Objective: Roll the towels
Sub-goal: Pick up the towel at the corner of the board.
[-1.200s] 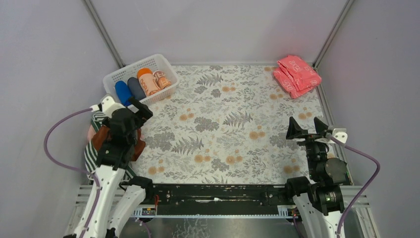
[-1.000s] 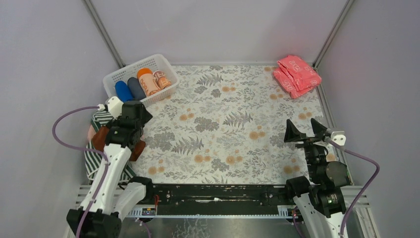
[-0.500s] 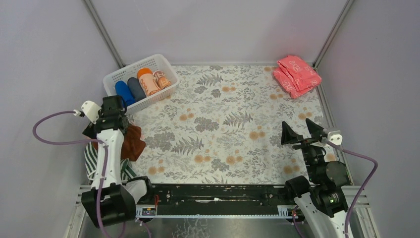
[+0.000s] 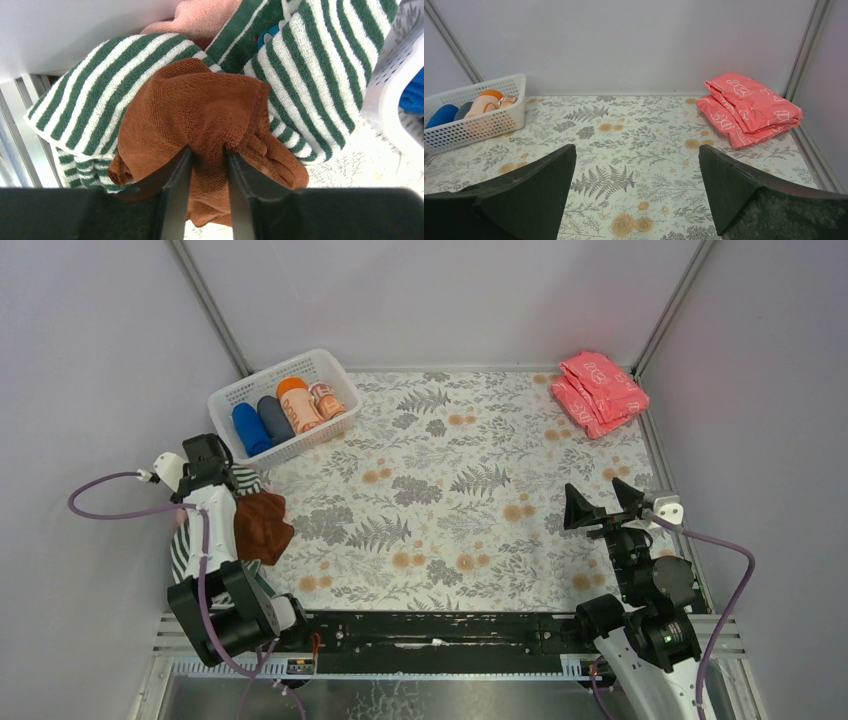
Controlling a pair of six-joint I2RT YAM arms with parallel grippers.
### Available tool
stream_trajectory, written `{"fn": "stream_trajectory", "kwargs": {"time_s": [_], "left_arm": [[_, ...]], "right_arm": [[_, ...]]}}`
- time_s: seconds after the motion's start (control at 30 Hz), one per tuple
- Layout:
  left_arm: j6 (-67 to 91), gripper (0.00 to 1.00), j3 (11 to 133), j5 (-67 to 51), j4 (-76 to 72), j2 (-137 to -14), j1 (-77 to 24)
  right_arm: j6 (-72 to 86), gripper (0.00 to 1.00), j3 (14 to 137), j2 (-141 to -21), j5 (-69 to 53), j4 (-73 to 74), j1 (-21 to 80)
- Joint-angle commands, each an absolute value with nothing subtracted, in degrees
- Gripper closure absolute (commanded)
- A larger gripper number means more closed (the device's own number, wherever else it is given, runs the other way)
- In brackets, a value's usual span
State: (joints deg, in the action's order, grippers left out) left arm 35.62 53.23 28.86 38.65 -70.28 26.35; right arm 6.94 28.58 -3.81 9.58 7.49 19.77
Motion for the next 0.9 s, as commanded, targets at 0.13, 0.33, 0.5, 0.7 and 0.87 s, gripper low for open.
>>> {"fn": "stream_trajectory", "kwargs": {"time_s": [0.13, 0.33, 0.5, 0.7, 0.87], "left_arm": [[33.3, 0.98, 55.3, 21.7, 36.5, -67.0, 27.1], [32.6, 1.00, 59.7, 17.7, 39.3, -61.3, 26.0], [32.5, 1.00, 63.4, 11.4, 40.5, -59.1, 21.9], [35.1, 1.00, 69.2, 7.3, 40.6, -60.0, 5.7], [36.9, 1.00, 75.2, 4.8, 36.6, -64.7, -10.1]], "right_arm": [[6.1, 0.01, 29.3, -4.3, 11.1, 6.2, 20.2], [6.1, 0.01, 29.3, -4.5, 10.8, 6.4, 20.2], [6.2, 0.01, 29.5, -5.0, 10.9, 6.6, 20.2], [6.1, 0.01, 29.8, -5.7, 10.8, 6.9, 20.2], [6.0, 0.01, 30.1, -6.7, 10.9, 7.3, 20.2]]}}
